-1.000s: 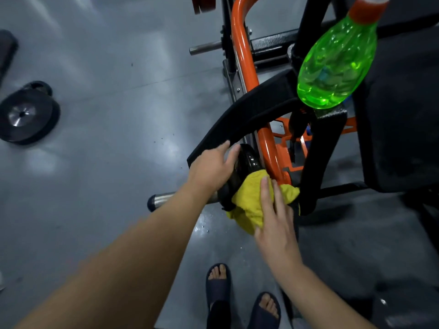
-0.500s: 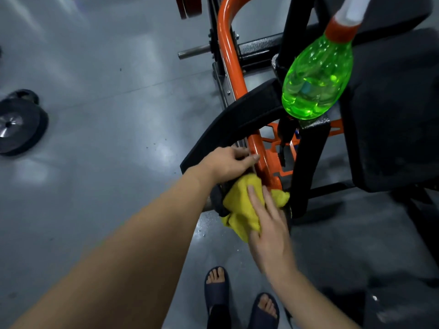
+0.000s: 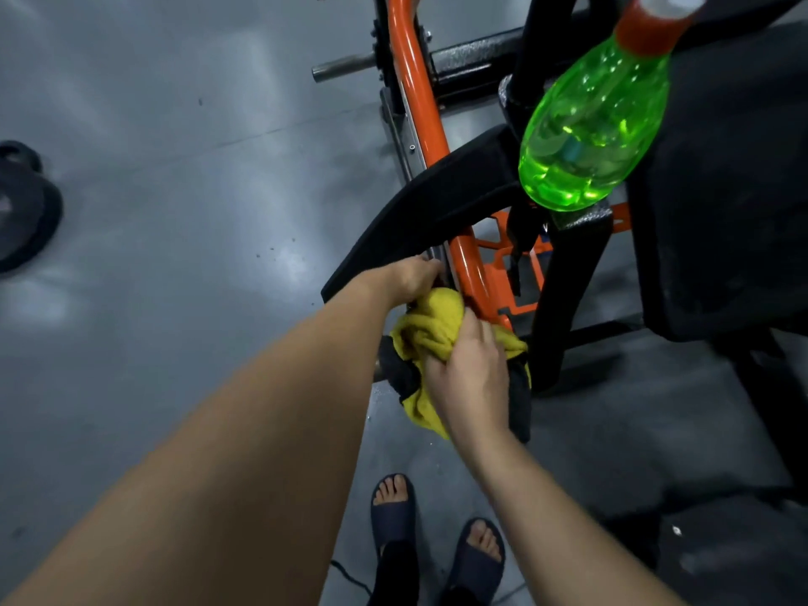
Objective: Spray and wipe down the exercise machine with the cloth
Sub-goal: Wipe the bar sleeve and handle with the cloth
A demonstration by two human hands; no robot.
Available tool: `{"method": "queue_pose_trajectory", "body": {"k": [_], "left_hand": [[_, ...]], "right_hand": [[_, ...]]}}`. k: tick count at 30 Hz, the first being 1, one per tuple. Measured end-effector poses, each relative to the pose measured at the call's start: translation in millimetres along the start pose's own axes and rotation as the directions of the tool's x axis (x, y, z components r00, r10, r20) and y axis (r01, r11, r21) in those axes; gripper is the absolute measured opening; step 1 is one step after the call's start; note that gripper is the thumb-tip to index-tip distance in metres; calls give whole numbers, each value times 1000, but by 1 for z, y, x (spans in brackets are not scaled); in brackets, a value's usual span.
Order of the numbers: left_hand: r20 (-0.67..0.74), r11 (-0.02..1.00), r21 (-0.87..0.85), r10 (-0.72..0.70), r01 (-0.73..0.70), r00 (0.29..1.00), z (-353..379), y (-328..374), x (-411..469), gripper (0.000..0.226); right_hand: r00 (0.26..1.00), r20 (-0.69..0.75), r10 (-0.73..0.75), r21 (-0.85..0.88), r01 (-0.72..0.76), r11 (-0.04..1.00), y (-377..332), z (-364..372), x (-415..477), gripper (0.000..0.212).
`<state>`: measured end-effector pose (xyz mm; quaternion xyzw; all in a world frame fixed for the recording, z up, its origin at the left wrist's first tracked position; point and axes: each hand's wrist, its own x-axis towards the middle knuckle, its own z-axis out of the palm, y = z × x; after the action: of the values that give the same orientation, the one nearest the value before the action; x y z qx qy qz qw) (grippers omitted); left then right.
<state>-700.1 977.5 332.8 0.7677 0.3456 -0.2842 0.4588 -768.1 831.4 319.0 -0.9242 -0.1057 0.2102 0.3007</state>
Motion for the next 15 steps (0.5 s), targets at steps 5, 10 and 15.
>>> {"method": "queue_pose_trajectory", "body": {"k": [5,10,15], "left_hand": [[10,1000,18,-25,25,1000,0,3,9,27],[-27,999,-43,-1,-1,1000,3,4,6,42],[-37,998,-41,-50,49,998,-2,-2,9,44]], "right_hand": [[1000,-23,-16,53,18,998,30,6,-54,76],[999,38,14,-67,-12,998,10,-7,3,61],[998,11,61,-151,-58,987,-13,-2,28,64]]}}
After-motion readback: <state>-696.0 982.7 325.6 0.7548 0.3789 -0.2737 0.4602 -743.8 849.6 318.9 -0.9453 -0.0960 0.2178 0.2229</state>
